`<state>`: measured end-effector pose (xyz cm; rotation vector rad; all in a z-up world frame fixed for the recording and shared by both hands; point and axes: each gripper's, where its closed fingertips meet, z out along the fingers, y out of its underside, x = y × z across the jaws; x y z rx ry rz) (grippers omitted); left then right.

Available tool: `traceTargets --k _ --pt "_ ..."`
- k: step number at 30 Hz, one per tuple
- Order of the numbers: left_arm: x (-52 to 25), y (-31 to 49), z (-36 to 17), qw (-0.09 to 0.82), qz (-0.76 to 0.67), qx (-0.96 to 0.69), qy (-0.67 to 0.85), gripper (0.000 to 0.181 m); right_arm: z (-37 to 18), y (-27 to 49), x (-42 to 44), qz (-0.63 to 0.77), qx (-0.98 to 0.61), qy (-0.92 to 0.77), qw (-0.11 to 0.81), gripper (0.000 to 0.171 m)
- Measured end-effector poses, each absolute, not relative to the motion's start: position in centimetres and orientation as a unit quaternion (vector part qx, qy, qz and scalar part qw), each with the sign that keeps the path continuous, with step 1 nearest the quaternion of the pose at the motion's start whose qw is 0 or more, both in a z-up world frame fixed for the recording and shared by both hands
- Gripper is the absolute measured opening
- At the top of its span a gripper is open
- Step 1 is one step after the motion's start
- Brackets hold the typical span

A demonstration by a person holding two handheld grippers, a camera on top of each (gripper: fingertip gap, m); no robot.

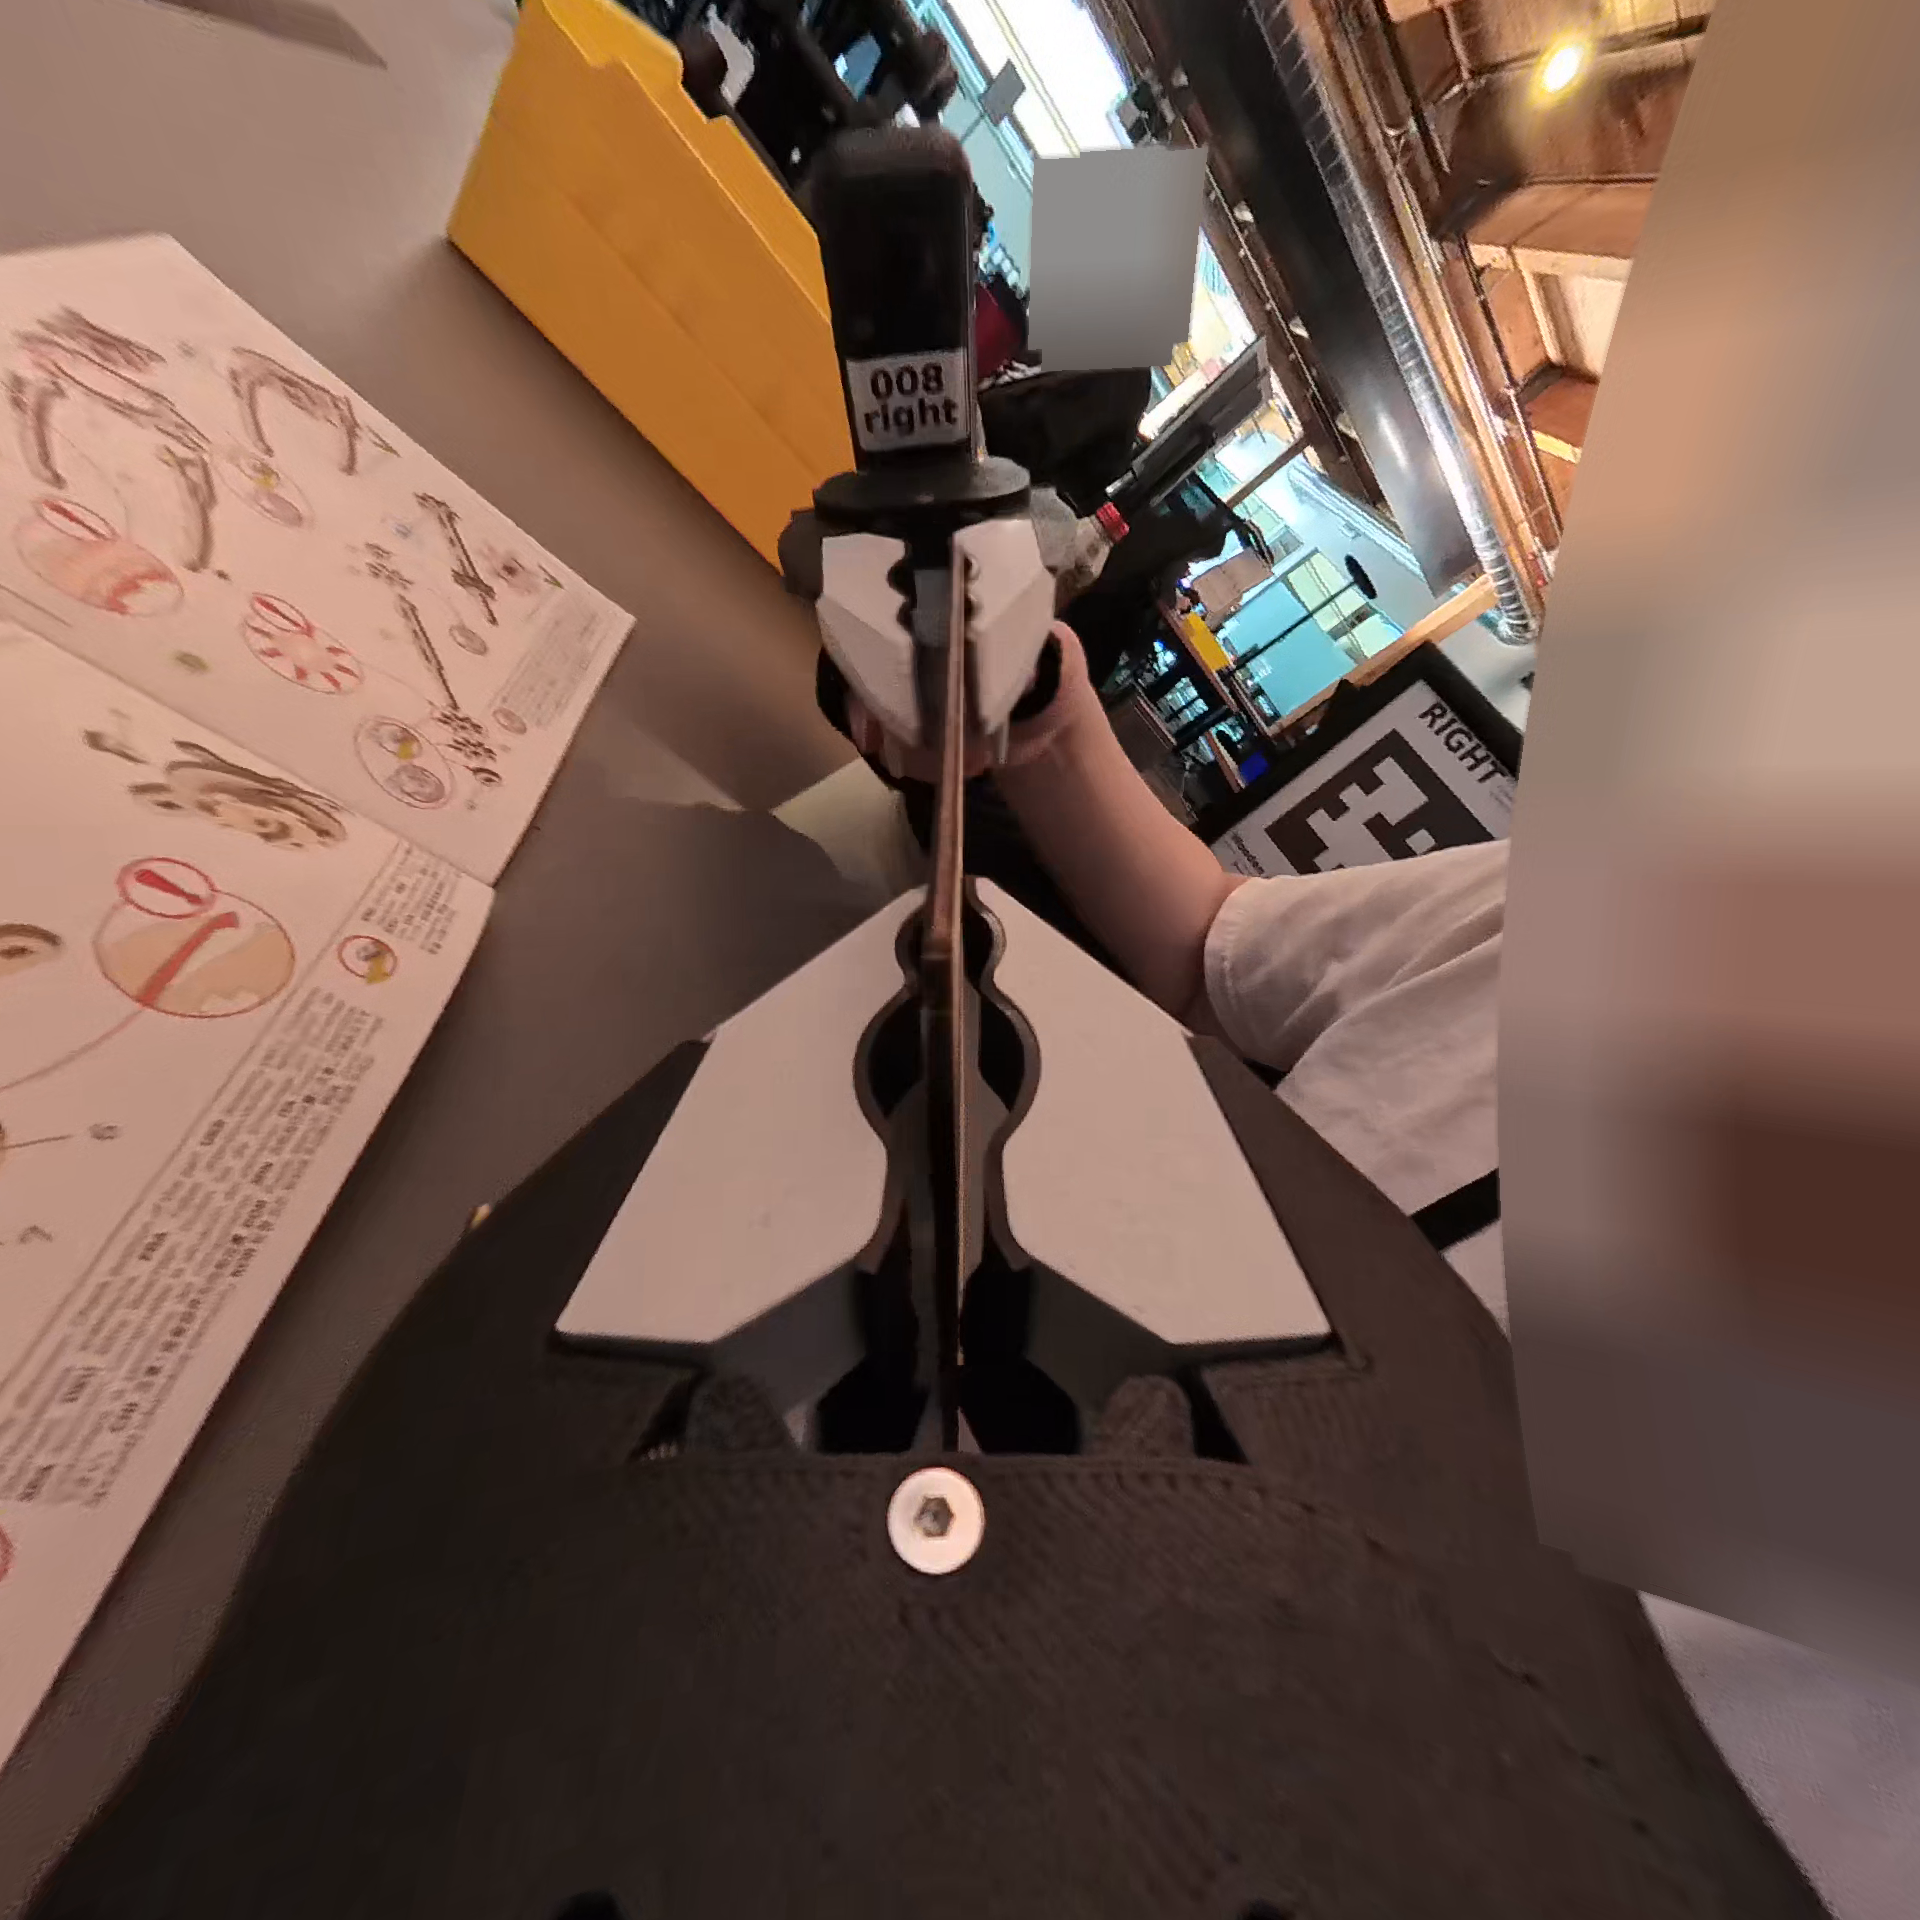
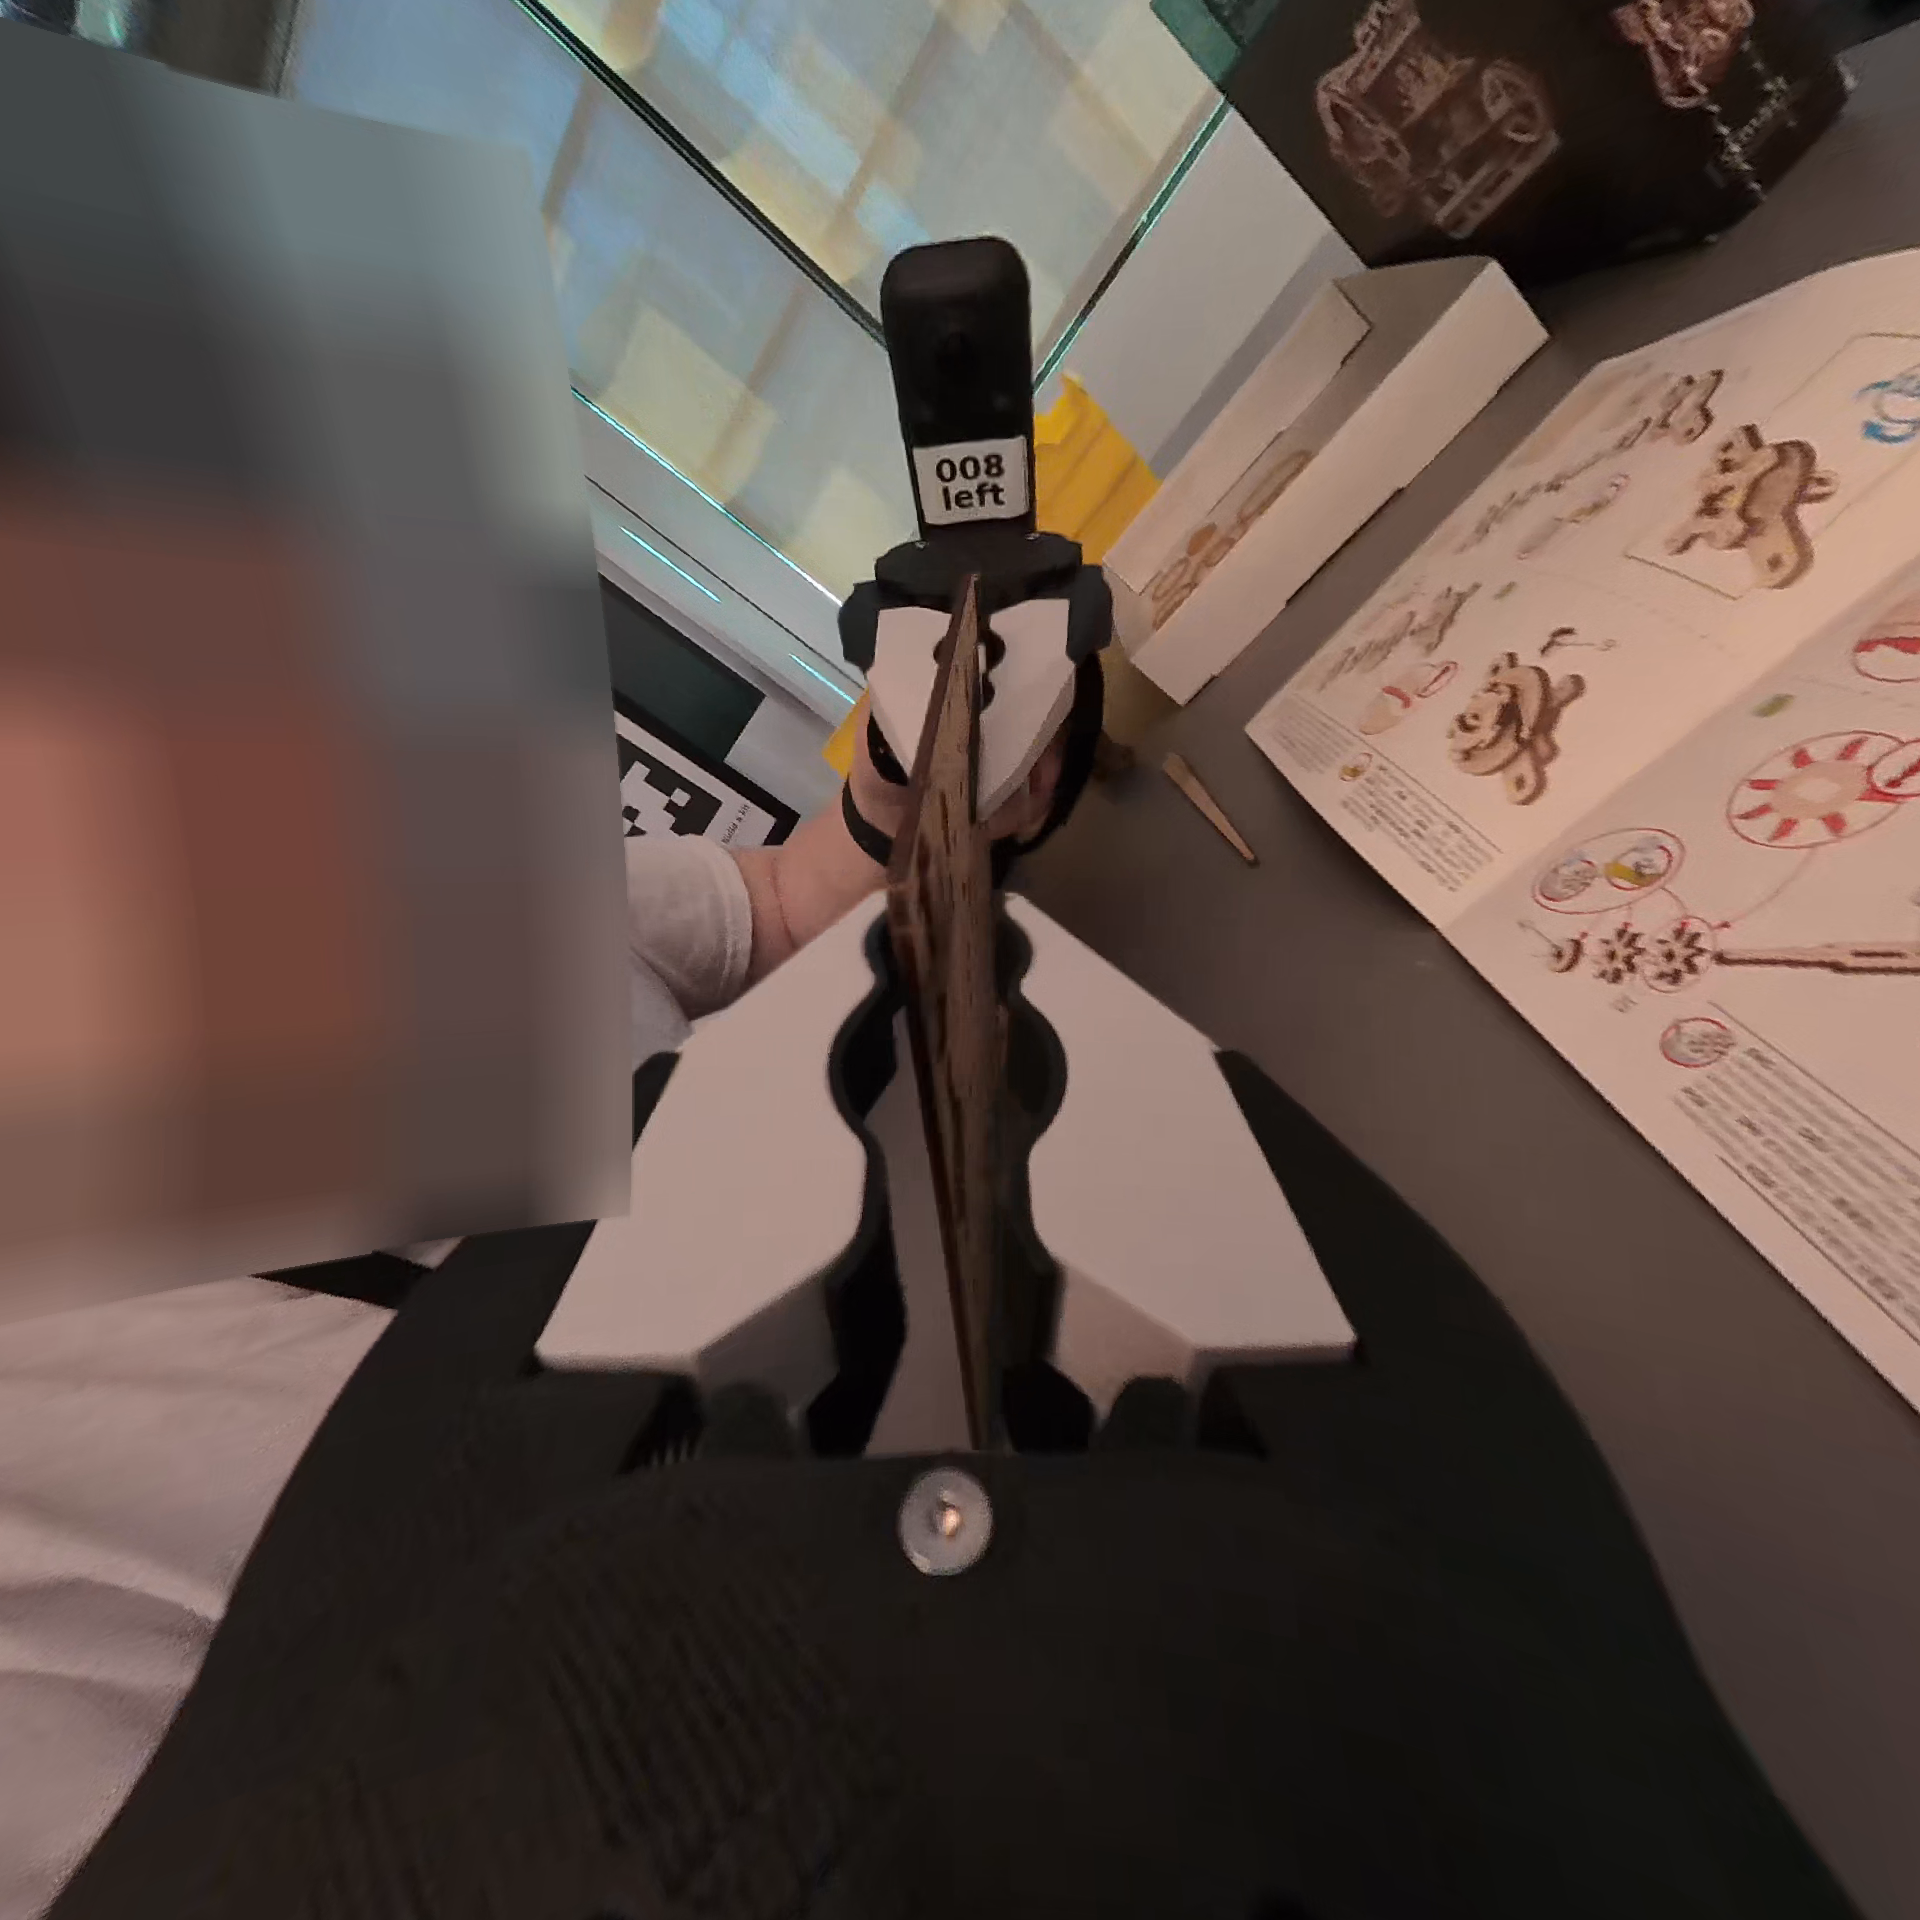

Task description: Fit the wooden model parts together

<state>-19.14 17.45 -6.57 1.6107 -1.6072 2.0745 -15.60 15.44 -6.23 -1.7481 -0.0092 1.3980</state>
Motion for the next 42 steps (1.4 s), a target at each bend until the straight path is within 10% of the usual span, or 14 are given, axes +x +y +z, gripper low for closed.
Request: traceTargets --k 42 --pt "-19.3 17.7 -7.9 0.062 0.661 0.535 -0.523 0.002 -8.1 15.5 -16.7 0.548 -0.731 -0.012 0.406 0.001"
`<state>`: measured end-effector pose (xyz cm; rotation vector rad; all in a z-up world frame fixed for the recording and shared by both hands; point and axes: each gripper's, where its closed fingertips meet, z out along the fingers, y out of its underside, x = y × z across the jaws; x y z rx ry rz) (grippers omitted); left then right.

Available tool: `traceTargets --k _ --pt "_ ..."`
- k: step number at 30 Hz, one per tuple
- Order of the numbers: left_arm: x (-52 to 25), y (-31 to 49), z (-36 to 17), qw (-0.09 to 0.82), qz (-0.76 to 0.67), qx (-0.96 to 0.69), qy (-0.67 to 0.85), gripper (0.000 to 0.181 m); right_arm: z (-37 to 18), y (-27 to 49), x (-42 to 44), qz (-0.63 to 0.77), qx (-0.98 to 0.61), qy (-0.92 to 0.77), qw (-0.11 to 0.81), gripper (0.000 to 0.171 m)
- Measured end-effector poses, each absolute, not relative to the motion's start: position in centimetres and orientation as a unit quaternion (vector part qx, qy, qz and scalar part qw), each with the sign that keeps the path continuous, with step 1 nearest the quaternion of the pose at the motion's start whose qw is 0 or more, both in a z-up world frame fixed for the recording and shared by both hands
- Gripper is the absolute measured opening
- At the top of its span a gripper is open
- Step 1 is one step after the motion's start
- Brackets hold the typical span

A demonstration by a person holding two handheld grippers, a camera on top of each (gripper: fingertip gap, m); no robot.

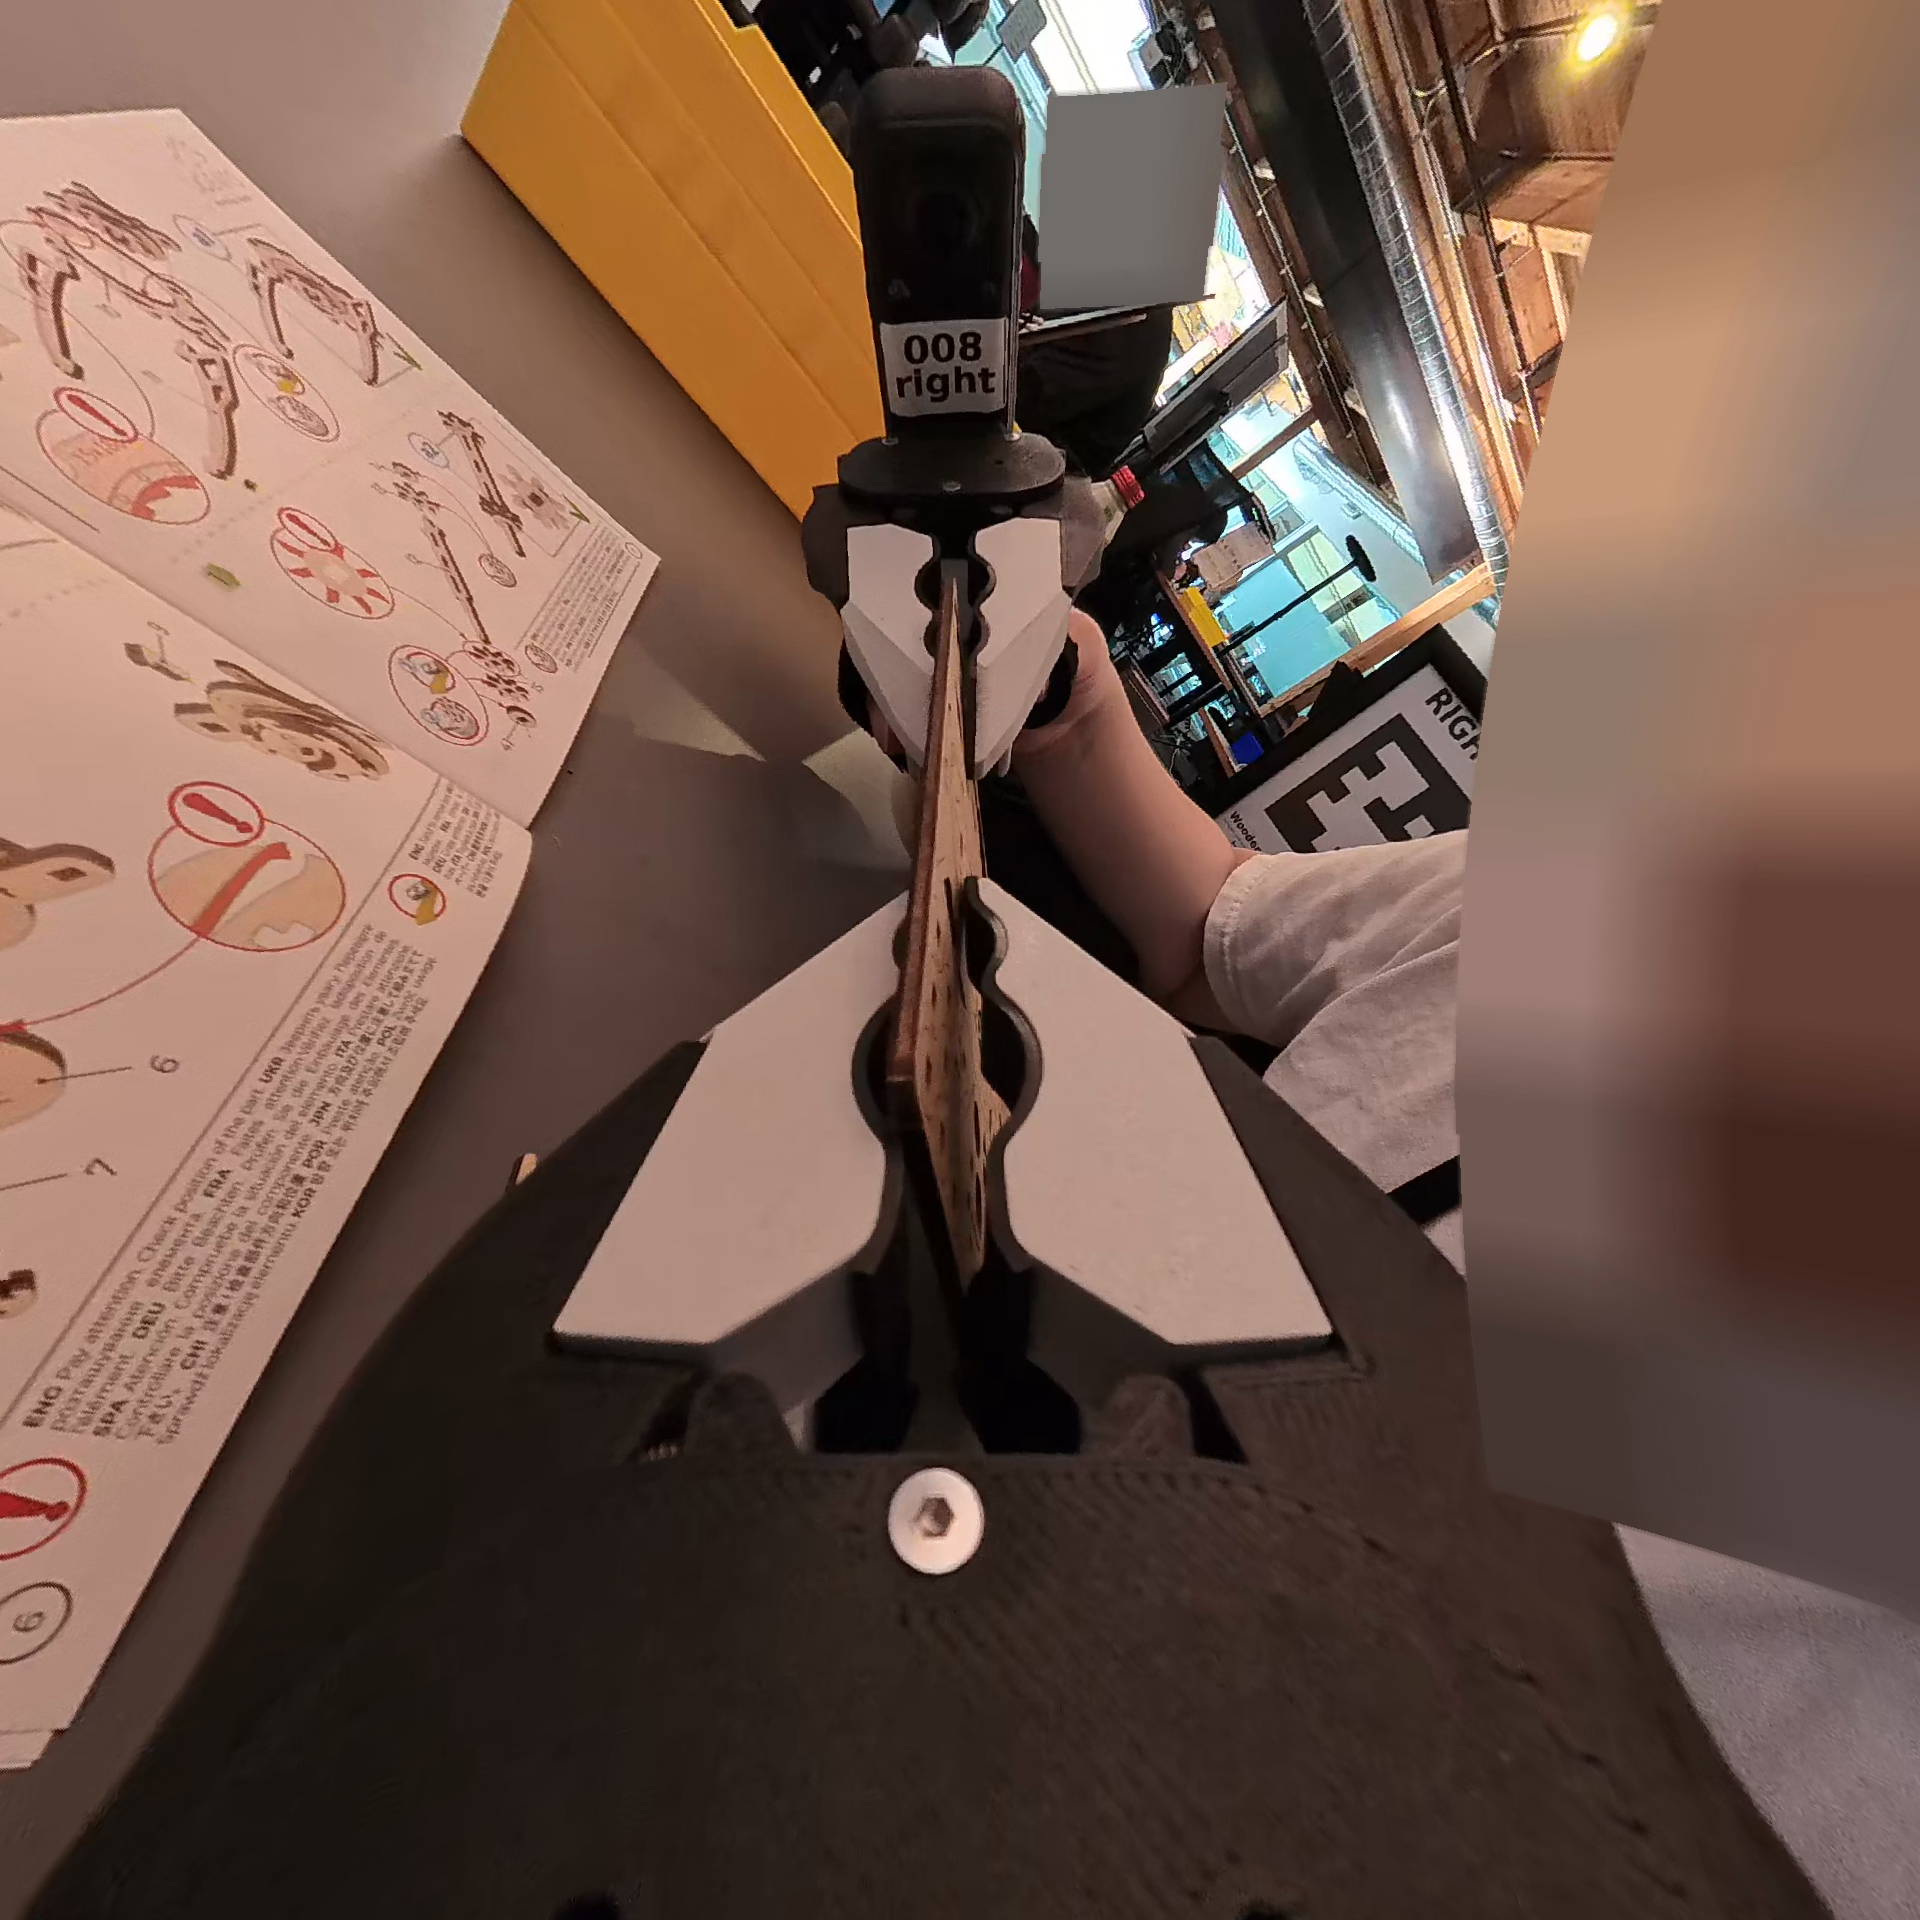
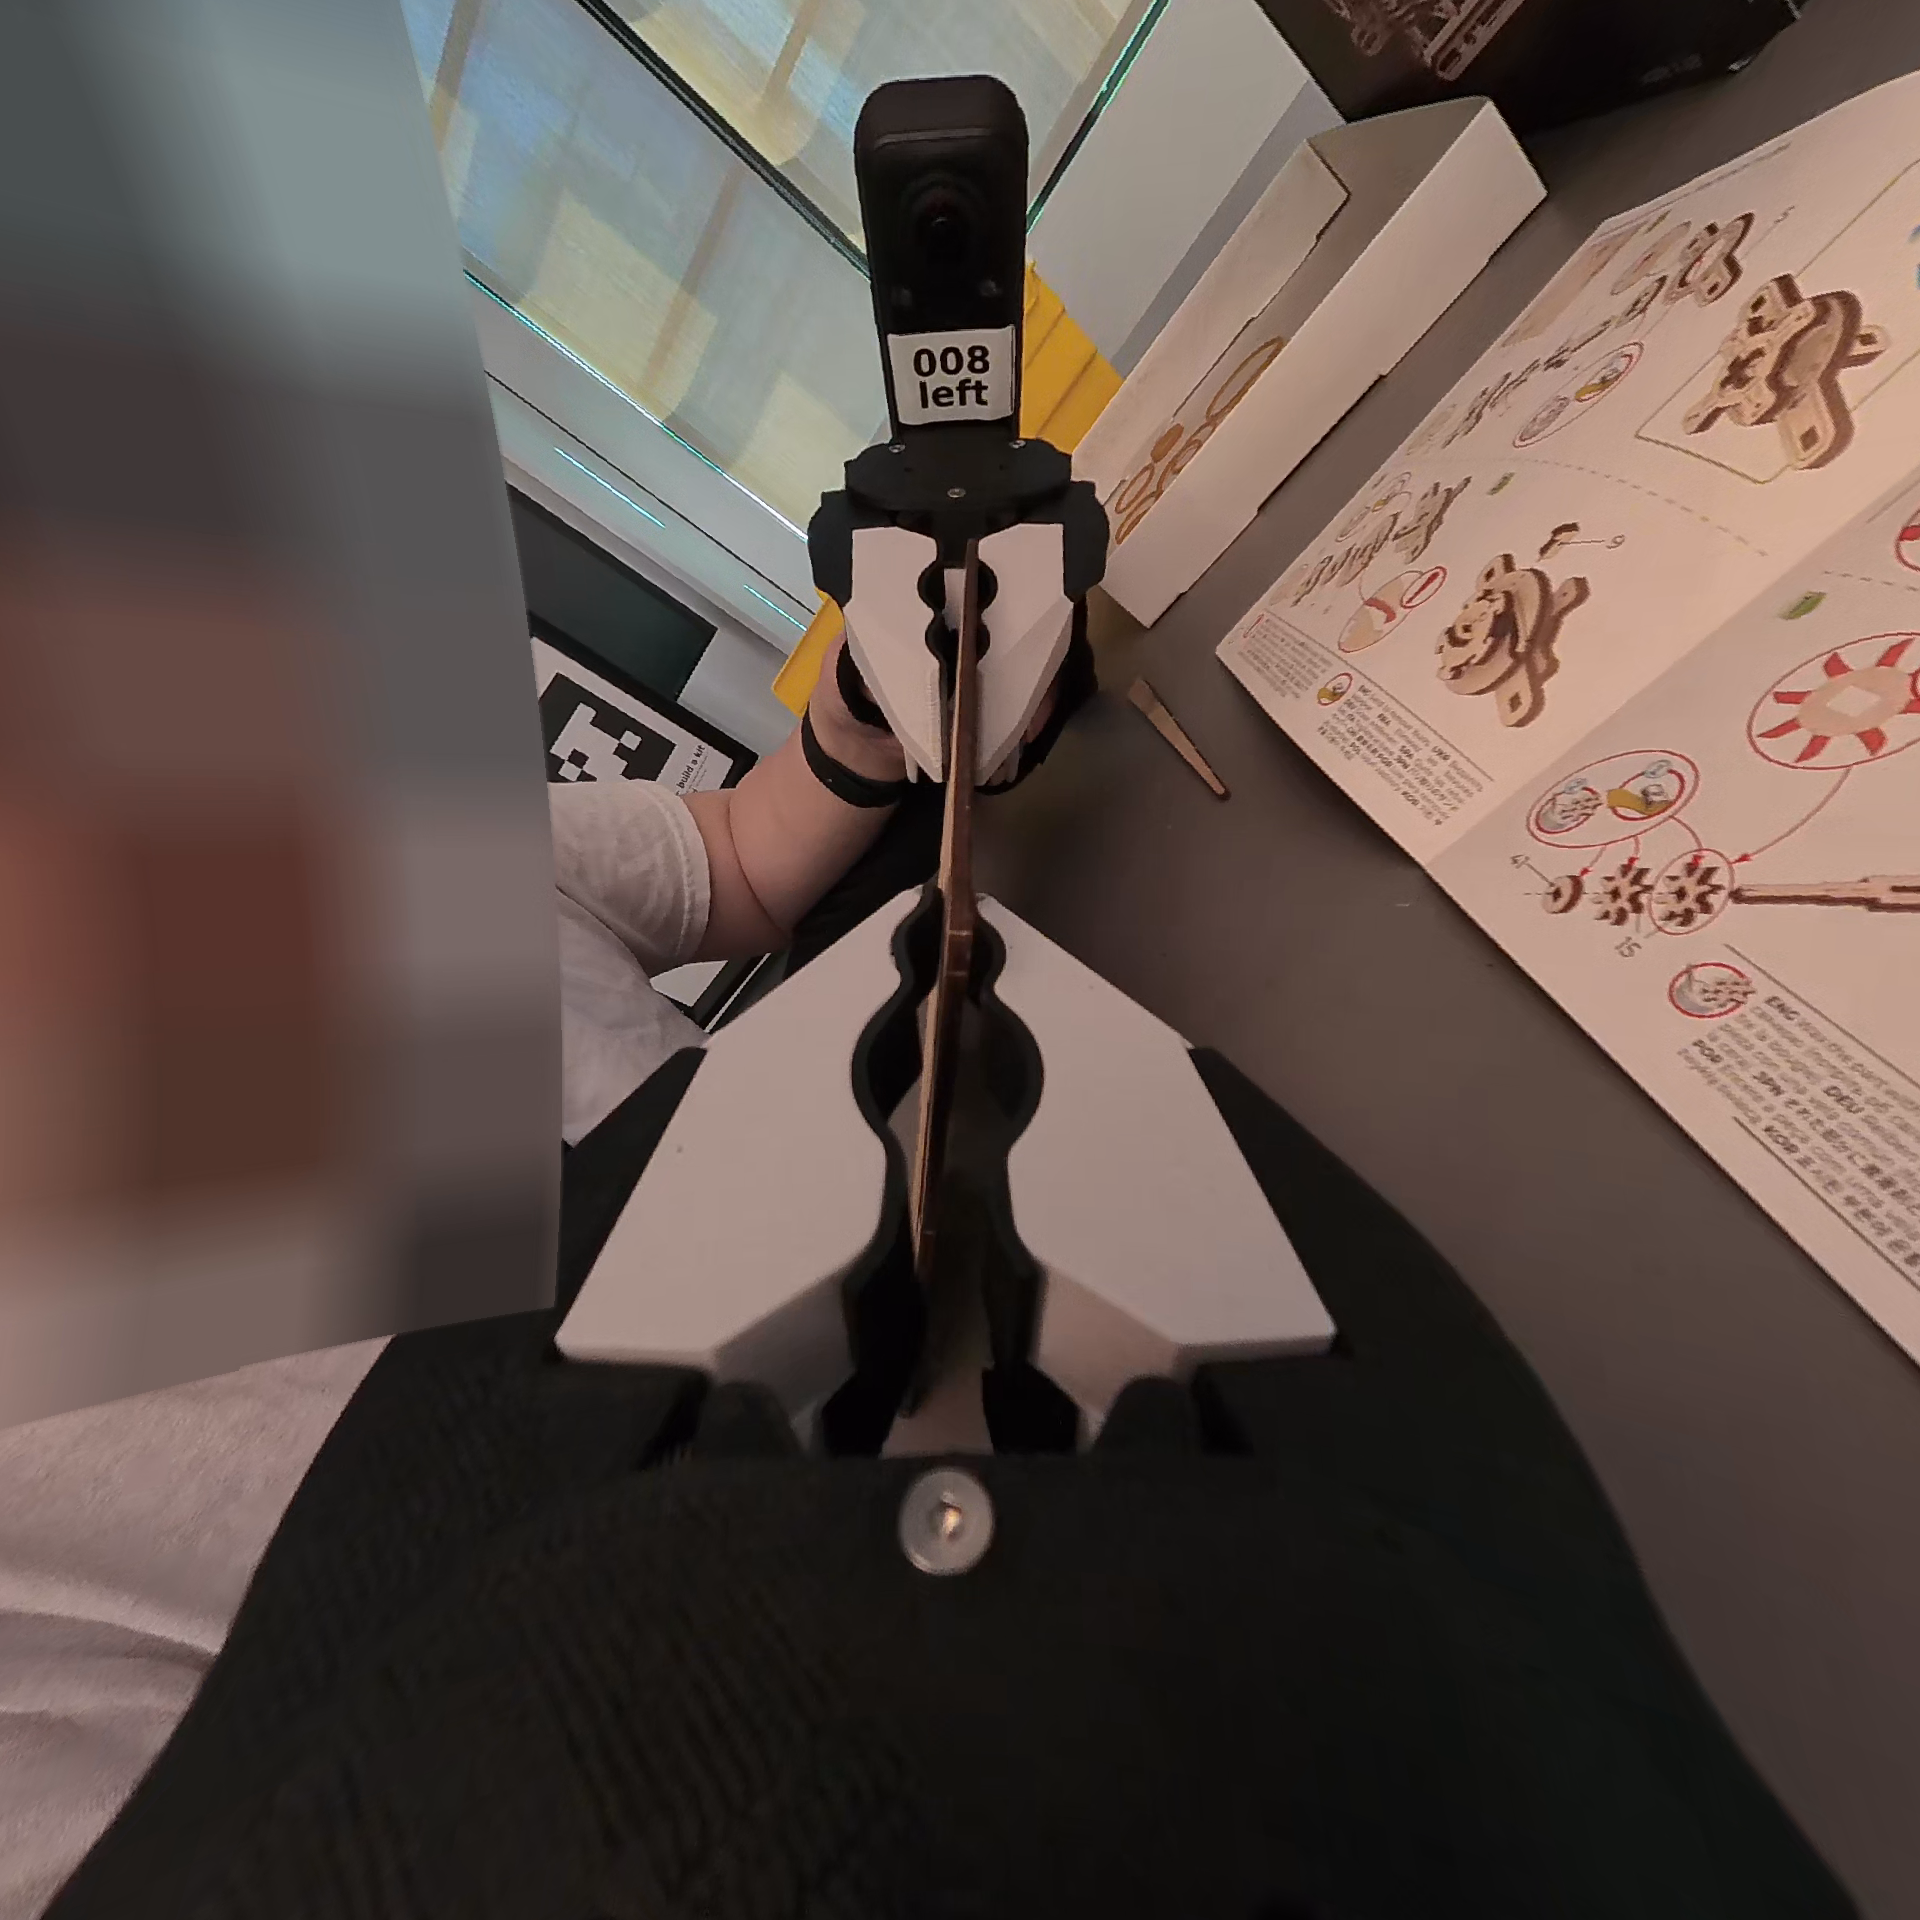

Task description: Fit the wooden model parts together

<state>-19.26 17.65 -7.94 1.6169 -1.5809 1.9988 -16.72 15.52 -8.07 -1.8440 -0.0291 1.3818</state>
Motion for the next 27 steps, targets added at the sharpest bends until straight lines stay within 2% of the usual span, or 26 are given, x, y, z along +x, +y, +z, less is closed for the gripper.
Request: traceTargets --k 14,18,27 --pt "-19.3 17.6 -7.8 0.068 0.664 0.535 -0.519 0.001 -7.9 15.7 -16.6 0.545 -0.727 -0.012 0.417 0.002" --pt "-19.3 17.2 -8.1 0.076 0.658 0.537 -0.522 0.001 -7.6 16.6 -15.8 0.511 -0.73 0.006 0.453 0.034" --pt "-19.3 16.5 -8.8 0.086 0.645 0.548 -0.526 0.002 -8.8 17.2 -17.1 0.414 -0.785 -0.023 0.46 0.046"
